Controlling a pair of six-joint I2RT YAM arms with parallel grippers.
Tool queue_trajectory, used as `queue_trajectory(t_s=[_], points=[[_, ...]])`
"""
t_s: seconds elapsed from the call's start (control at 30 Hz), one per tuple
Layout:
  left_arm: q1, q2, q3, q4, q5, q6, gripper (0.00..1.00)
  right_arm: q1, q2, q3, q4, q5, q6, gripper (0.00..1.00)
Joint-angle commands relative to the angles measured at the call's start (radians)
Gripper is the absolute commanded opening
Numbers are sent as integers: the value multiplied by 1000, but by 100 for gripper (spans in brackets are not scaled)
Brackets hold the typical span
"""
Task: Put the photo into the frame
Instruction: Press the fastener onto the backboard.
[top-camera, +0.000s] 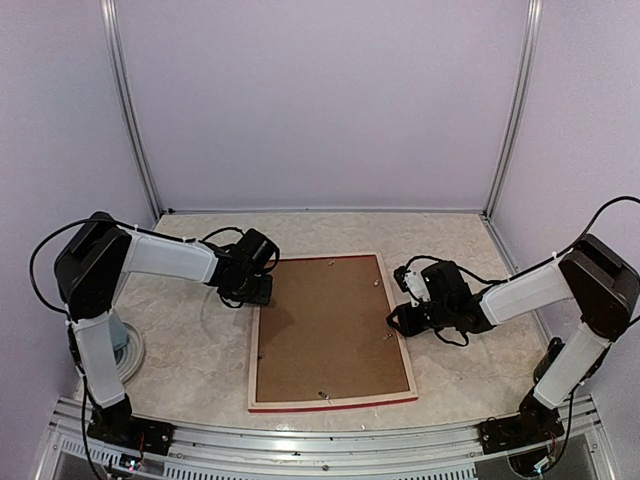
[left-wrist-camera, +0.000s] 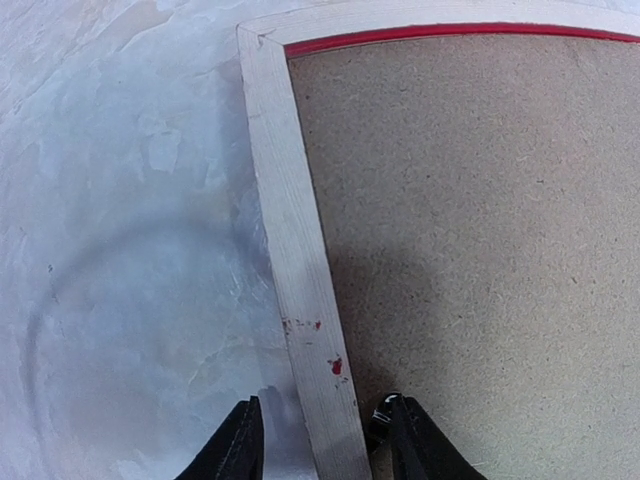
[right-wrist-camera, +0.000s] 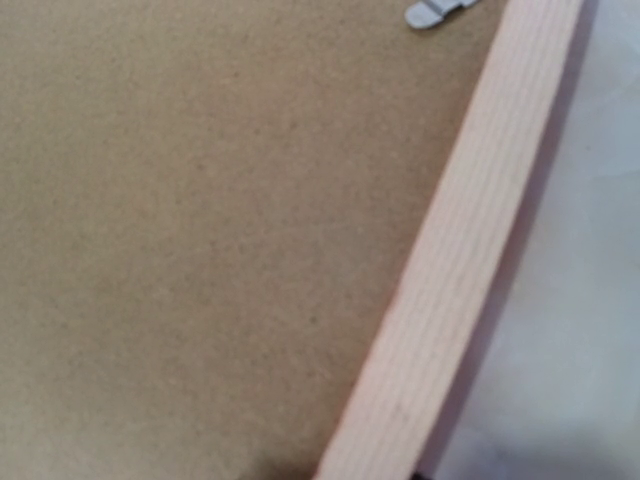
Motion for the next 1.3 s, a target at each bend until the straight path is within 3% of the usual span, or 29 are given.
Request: queue_trajectory(t_s=[0.0,0.13,0.53,0.87,0.97,1.27], points=[[6,25,3,-56,-20,-4,42,1,46,-3,-72,-3,-24,33],[6,20,4,-65,-12,-4,40,1,47,-2,-72,-3,-23,33],[6,21,12,-72,-15,-3,22,0,46,-1,-74,-1,-23,33],[8,31,3,-61,-6,-13,21,1,43,-2,-76,2,-23,33],[8,37,2,-57,-9,-15,13,1,43,-3,-77,3,-24,33],[8,32,-6,-51,-13,-19,4,1,43,-2,-80,5,-24,33]])
